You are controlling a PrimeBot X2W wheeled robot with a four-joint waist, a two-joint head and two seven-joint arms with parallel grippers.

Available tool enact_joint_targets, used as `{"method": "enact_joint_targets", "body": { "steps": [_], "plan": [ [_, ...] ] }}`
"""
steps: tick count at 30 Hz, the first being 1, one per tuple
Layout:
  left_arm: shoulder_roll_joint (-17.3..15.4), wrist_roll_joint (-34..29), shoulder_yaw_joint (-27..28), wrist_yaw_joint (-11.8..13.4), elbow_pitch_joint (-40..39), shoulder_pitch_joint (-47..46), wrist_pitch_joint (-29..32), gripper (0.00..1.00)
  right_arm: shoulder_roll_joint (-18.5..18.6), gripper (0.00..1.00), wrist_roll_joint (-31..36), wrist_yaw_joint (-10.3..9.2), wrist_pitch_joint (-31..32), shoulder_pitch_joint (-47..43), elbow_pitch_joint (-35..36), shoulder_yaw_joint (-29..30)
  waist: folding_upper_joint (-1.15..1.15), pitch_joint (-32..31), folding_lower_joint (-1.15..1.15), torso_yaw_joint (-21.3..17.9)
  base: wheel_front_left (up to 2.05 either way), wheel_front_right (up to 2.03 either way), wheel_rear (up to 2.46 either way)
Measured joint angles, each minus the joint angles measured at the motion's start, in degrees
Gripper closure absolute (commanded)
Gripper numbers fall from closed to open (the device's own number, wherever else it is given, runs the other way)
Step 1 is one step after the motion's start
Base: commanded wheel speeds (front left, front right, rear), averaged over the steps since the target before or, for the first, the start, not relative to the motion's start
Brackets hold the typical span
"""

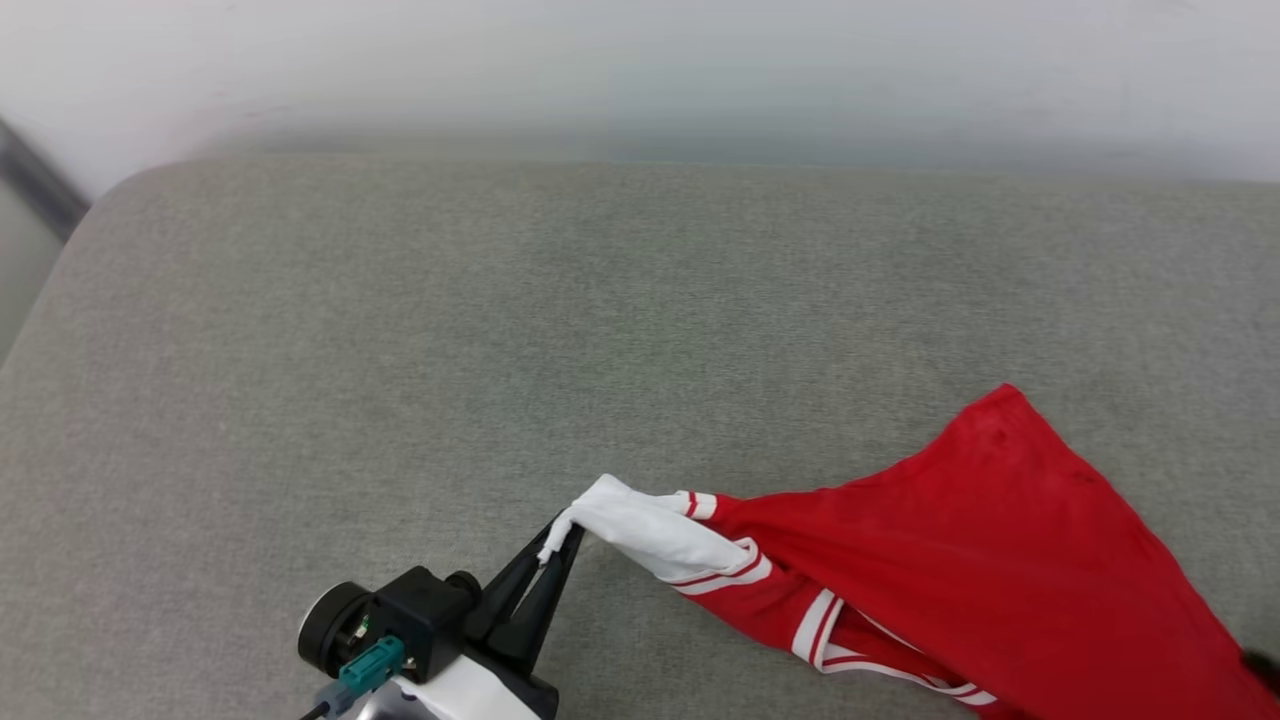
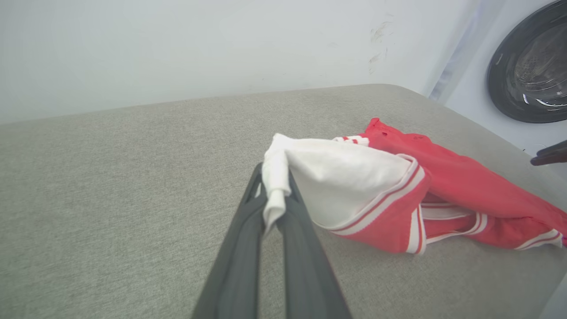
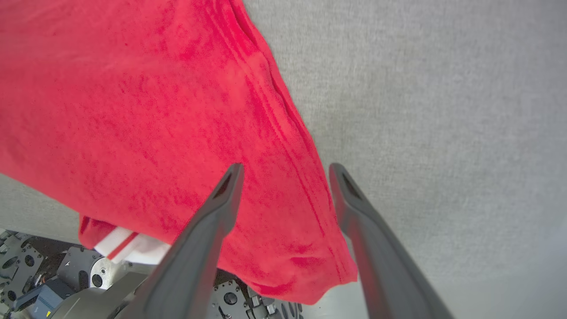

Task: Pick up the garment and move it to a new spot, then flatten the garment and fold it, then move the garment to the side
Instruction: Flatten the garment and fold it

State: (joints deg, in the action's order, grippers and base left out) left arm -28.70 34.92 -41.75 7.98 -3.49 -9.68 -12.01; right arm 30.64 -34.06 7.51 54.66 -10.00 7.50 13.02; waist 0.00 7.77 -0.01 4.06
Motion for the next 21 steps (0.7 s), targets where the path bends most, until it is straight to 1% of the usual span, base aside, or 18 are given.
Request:
{"method": "enact_joint_targets", "body": {
  "steps": [3, 5, 9, 12, 17, 21],
  "plan": [
    [-0.12, -0.76, -0.64, -0.18, -0.94, -0.46, 0.35, 1.0, 1.66, 0.0, -1.16, -0.01, 2.09, 4.0, 3.44, -0.67, 0.0, 0.49, 0.0, 1.33, 0.0, 0.0, 0.0],
    [-0.07, -1.27, -1.16, -0.31, -2.01, -1.21, 1.01, 1.0, 1.83, 0.0, -1.92, -0.01, 3.42, 8.19, 5.13, -1.71, 0.0, 1.07, 0.01, 2.28, 0.0, 0.0, 0.0],
    [-0.08, -2.37, -2.54, -0.87, -4.27, -2.69, 2.72, 1.0, 1.53, 0.0, -1.9, -0.01, 7.31, 15.7, 5.13, -5.65, 0.0, 2.88, 0.01, 4.17, 0.0, 0.0, 0.0],
    [0.0, -3.61, -3.19, -1.26, -6.0, -4.54, 3.36, 1.0, 1.51, 0.0, 0.55, 0.0, 10.43, 21.57, 2.29, -8.58, 0.0, 4.78, 0.01, 5.8, 0.0, 0.0, 0.0],
    [0.98, -5.16, -4.8, -2.01, -7.54, -6.66, 4.31, 1.0, 1.2, 0.0, 4.76, -0.01, 13.33, 28.78, -5.55, -11.9, 0.0, 7.72, 0.02, 9.34, 0.0, 0.0, 0.0],
    [2.19, -5.73, -5.68, -2.4, -8.02, -8.0, 4.47, 1.0, 2.75, 0.0, 7.49, -0.01, 14.25, 31.81, -10.2, -14.36, 0.0, 10.25, 0.02, 11.99, 0.0, 0.0, 0.0]
  ]
}}
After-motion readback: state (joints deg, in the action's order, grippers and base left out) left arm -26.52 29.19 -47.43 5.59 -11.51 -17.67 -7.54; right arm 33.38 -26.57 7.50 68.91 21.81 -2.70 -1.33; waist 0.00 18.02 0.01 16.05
